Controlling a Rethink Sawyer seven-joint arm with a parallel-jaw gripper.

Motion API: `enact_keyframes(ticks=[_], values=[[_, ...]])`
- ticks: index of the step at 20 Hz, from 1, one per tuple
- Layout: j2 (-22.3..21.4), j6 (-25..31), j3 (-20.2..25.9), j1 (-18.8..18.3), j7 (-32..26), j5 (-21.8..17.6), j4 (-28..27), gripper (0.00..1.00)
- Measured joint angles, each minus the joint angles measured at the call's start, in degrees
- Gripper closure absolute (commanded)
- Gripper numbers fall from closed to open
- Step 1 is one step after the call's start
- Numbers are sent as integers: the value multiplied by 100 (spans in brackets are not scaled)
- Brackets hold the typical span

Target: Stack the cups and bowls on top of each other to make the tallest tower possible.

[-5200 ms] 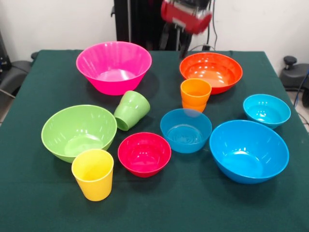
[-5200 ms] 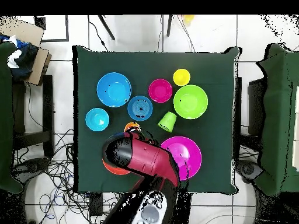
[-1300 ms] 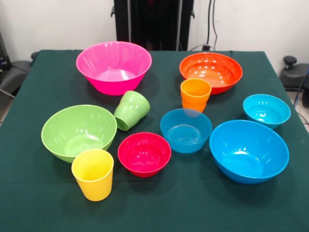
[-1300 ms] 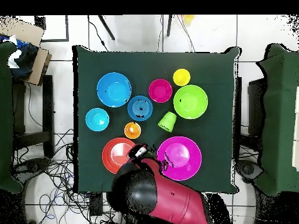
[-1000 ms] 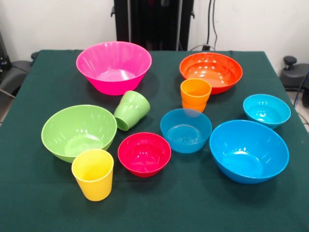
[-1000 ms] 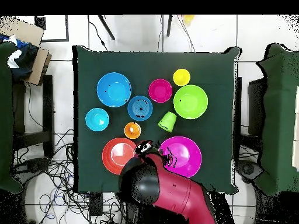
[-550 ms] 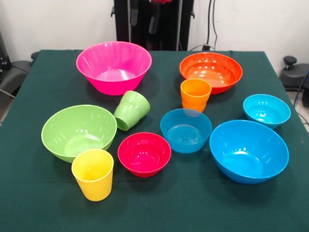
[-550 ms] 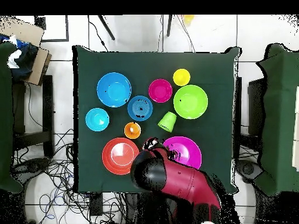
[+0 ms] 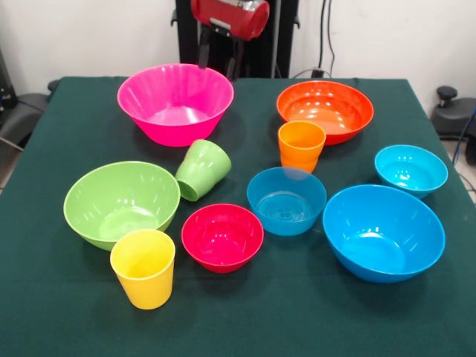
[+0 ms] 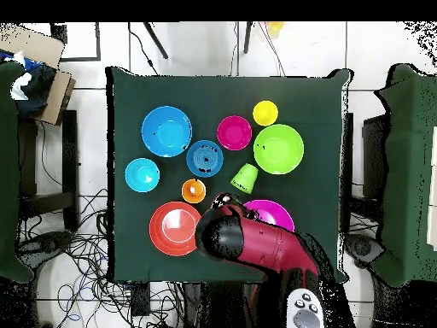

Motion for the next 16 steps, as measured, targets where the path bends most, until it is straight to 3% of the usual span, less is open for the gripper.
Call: enact_keyframes(ticks=[16], values=[[858, -267, -72, 188, 0, -6, -984, 0]])
